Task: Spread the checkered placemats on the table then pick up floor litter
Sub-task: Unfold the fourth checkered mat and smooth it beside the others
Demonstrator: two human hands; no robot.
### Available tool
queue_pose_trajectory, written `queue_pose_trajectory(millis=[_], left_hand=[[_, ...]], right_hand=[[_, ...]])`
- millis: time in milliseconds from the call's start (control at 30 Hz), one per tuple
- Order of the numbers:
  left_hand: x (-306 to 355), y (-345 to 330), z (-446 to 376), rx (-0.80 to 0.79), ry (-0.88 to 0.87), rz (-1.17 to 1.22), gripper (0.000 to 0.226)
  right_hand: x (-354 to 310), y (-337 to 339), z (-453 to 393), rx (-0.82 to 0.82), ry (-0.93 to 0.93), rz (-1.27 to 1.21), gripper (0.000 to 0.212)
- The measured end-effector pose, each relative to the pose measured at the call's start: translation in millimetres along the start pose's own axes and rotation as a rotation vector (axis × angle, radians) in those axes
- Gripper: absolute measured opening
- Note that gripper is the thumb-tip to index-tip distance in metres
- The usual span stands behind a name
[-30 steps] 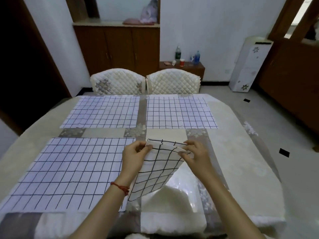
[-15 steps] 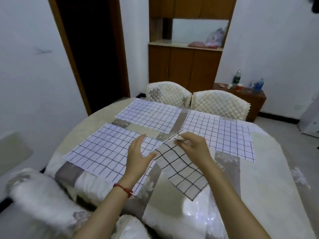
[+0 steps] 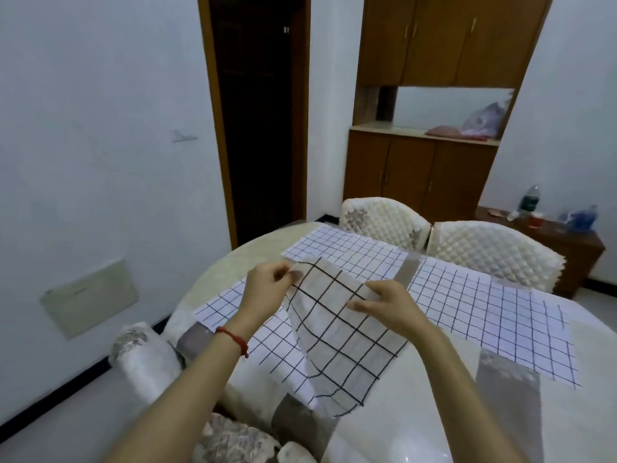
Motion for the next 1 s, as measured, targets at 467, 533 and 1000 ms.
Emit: queue_pose_trajectory(millis=[467,533,1000], left_hand=[[-30.0,88.3,-17.2,0.251,0.05,0.019,0.031],[-34.8,89.3,-16.1,0.228,0.073,0.053,0.025],[31.4,22.2,-10.1,-0.018,-0.133,-0.187,0.032]], right_hand=[[-16.3,10.2,-39.7,0.297,0.059,-0.194,0.036],[-27.7,12.1,-41.7,0.332,0.106,-0.21,0.035],[-79.8,-5.2,-51.1,0.095,0.274,0.016,0.042]])
Point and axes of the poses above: each hand's wrist, its own z-axis away from the middle knuckle, its own y-axis out of the back of the hand, x = y × z, the point moved 5 cm from there along -z, towards the middle knuckle, and after that the axes turned 12 degrees about -x, right-handed, at the moved point
